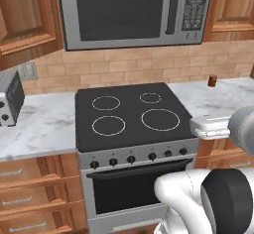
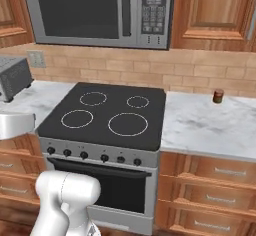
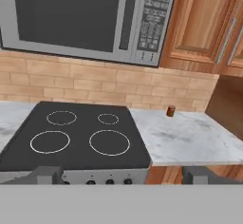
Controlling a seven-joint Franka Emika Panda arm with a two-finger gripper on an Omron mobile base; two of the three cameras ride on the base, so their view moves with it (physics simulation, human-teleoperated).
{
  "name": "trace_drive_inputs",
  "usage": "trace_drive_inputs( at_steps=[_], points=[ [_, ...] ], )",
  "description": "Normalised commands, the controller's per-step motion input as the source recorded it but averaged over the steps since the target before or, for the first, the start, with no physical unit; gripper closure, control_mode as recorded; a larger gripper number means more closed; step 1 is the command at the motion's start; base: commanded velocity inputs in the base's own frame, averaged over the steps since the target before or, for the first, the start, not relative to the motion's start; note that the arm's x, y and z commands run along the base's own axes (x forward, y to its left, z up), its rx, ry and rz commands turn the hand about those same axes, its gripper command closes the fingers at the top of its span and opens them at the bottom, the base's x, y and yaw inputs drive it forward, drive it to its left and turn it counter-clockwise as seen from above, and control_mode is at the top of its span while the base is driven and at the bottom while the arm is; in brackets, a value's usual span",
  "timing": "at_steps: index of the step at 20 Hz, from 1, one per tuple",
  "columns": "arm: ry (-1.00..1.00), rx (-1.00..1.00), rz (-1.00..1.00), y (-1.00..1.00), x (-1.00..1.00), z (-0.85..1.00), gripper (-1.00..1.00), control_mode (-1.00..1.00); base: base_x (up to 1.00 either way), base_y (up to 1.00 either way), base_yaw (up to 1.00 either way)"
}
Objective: Close all open cabinet doors.
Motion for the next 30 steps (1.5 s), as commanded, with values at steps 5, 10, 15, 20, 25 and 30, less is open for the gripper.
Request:
trace_drive_inputs(
  at_steps=[5,10,15,20,25,30],
  points=[
    [0.0,0.0,0.0,0.0,0.0,0.0,-1.0,1.0,-0.31,1.0,0.0],
    [0.0,0.0,0.0,0.0,0.0,0.0,-1.0,1.0,-0.28,1.0,0.0],
    [0.0,0.0,0.0,0.0,0.0,0.0,-1.0,1.0,-0.18,1.0,0.0],
    [0.0,0.0,0.0,0.0,0.0,0.0,-1.0,1.0,-0.01,1.0,0.0],
    [0.0,0.0,0.0,0.0,0.0,0.0,-1.0,1.0,0.2,0.8,0.0],
    [0.0,0.0,0.0,0.0,0.0,0.0,-1.0,1.0,0.55,0.15,0.0]
  ],
)
